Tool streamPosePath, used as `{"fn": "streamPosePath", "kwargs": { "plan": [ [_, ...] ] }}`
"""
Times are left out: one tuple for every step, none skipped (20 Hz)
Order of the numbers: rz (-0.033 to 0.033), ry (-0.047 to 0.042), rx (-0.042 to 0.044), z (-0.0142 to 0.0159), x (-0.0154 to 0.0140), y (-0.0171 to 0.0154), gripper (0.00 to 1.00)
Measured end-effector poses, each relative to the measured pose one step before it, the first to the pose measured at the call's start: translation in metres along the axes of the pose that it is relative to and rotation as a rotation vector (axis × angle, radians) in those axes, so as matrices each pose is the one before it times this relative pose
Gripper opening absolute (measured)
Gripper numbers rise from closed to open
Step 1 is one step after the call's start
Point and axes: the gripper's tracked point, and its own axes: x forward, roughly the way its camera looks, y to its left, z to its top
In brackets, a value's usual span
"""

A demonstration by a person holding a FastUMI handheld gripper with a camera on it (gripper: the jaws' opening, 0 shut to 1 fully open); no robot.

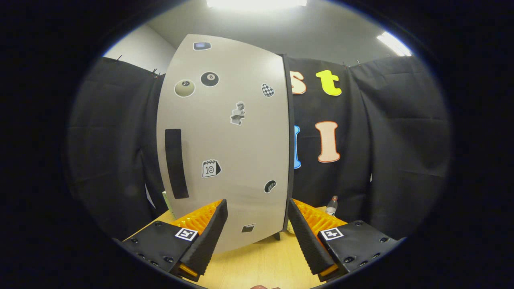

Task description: Open the shoe cabinet door, grab the shoes and put them into the shoe cabinet, then close the shoe cabinet door.

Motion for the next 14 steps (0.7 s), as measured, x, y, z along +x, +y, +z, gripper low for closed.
{"fn": "streamPosePath", "kwargs": {
  "plan": [
    [-0.02104,-0.00732,-0.00970,0.00213,-0.00456,-0.00566,0.95],
    [-0.01094,-0.01176,-0.00775,0.00417,-0.00272,-0.00533,0.95],
    [-0.01053,-0.01878,-0.00693,0.00542,-0.00049,-0.00454,0.95],
    [-0.00749,-0.02081,-0.00764,0.00486,-0.00185,-0.00479,0.95],
    [-0.00156,-0.01755,-0.00451,0.00278,-0.00062,-0.00294,0.95],
    [0.00804,-0.01373,-0.00129,0.00109,-0.00103,0.00026,0.95],
    [0.01430,-0.01428,-0.00095,-0.00137,0.00212,0.00326,0.95],
    [0.01225,-0.00416,-0.00386,-0.00078,-0.00009,0.00032,0.95],
    [0.01159,0.00023,0.00012,-0.00295,-0.00142,-0.00005,0.95],
    [0.01155,0.00466,0.00962,-0.00286,-0.00070,0.00134,0.95],
    [0.01314,0.00876,0.01324,-0.00343,-0.00088,0.00174,0.95],
    [0.00914,0.00744,0.01082,-0.00265,-0.00118,0.00127,0.95],
    [0.00573,0.00488,0.00661,-0.00131,-0.00035,-0.00062,0.95],
    [0.00032,0.00291,0.00274,-0.00083,-0.00039,-0.00172,0.95]
  ]
}}
